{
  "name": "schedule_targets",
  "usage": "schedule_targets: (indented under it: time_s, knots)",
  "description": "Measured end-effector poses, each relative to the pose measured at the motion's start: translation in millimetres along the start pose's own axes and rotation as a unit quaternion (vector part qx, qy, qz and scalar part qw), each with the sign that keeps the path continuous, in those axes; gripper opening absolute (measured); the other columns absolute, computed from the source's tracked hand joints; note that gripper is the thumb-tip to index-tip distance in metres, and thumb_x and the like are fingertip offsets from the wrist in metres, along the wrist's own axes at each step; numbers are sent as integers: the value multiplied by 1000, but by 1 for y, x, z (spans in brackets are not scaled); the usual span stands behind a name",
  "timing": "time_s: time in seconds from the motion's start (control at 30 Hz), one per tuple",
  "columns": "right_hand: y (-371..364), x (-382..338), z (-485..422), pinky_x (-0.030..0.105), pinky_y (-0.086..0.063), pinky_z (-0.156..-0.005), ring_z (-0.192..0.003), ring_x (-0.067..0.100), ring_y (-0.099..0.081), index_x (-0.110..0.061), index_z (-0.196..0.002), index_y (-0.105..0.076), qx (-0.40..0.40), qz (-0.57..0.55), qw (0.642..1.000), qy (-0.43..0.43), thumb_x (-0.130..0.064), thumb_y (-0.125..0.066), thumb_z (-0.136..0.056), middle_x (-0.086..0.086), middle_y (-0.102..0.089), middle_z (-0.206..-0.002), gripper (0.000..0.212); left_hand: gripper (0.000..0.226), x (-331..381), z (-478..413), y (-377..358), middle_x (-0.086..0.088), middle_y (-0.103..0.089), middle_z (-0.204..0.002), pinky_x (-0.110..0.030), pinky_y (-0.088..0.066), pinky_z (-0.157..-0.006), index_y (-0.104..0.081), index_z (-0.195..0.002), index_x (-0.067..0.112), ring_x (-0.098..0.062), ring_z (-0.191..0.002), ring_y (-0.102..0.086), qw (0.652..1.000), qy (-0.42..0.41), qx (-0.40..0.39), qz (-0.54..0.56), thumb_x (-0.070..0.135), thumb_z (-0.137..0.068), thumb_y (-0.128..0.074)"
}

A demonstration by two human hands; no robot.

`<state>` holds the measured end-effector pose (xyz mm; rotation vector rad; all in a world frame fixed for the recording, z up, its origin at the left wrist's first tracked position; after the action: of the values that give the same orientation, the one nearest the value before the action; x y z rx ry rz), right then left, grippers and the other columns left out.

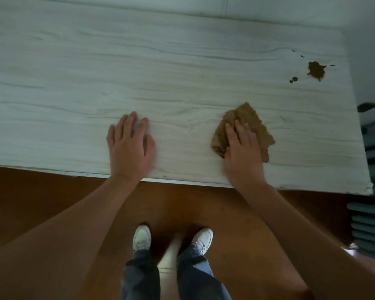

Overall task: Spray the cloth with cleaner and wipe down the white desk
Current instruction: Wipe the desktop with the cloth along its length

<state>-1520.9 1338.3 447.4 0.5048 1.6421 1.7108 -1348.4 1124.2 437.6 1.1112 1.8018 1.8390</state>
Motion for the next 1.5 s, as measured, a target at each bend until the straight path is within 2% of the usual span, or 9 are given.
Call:
schedule_targets:
  time_s: [0.2,0.37,0.47,0.63,0.8,1.0,1.17,1.3,1.5]
  knots:
    - [-17,-96,7,42,8,-124,-155,28,3,-17,-160,-15,-29,-43,995,86,-19,-41,-98,8,-9,-168,67,51,0,0,2,-13,-40,-161,-55,-21,-125,-49,-148,16,-32,-153,-29,1000,0,-19,-7,36,-103,-36]
    - [-23,-96,14,46,-17,-125,-153,26,-19,-18,-155,-33,-48,-64,979,187,-25,-35,-93,5,-30,-163,62,51,1,0,2,-12,-40,-162,-55,-23,-124,-49,-148,16,-31,-153,-29,1000,2,-10,-10,34,-103,-36]
    - [-15,-44,7,48,-24,-123,-152,24,-22,-20,-155,-35,-28,-62,987,145,-27,-32,-96,4,-32,-162,59,51,0,-1,1,-11,-40,-162,-54,-21,-126,-50,-148,16,-31,-153,-28,1000,6,-8,-7,33,-102,-37]
    - [3,25,7,44,-17,-125,-153,24,-17,-17,-156,-32,7,-52,996,66,-26,-35,-101,7,-28,-163,56,50,0,-1,1,-11,-39,-162,-52,-19,-127,-48,-149,17,-30,-154,-28,1000,8,-11,-18,32,-102,-38]
    - [-5,-10,4,48,-14,-125,-154,29,-15,-13,-156,-30,3,-45,999,23,-23,-28,-97,10,-26,-164,60,51,0,-2,0,-11,-40,-161,-54,-19,-126,-49,-148,16,-31,-154,-29,1000,9,-12,-17,32,-101,-39]
    - [-21,-97,16,48,-14,-125,-154,29,-16,-17,-156,-30,-33,-47,988,142,-28,-34,-92,8,-27,-164,65,53,-1,-1,0,-13,-40,-161,-56,-22,-124,-49,-148,15,-33,-153,-29,1000,1,-16,-18,35,-101,-37]
    - [-24,-89,1,43,-15,-126,-154,21,-16,-23,-157,-29,-43,-63,979,190,-31,-31,-100,1,-28,-164,58,53,-1,-2,0,-12,-41,-160,-56,-24,-124,-50,-148,16,-32,-153,-30,1000,2,-11,-21,34,-100,-40]
    - [-18,-68,-29,43,-17,-125,-154,22,-16,-23,-157,-28,-31,-62,987,148,-36,-26,-99,2,-26,-164,59,54,-1,-1,0,-12,-41,-161,-54,-21,-125,-50,-148,15,-31,-153,-29,1000,8,-15,-23,34,-99,-37]
    - [-9,-54,-76,41,-11,-126,-153,26,-18,-17,-156,-32,24,-85,995,55,-25,-41,-101,7,-28,-163,56,55,-1,-2,-2,-12,-40,-161,-52,-20,-126,-49,-150,16,-31,-153,-29,999,11,-18,-32,38,-102,-34]
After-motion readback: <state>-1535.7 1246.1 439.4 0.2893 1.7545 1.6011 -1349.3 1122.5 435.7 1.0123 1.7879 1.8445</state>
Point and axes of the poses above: each hand's wrist, its own z-axis away from the middle knuckle, its own y-axis out of the back of the hand, x = y × z, the point moved 3 cm from there along -z, towards the middle knuckle
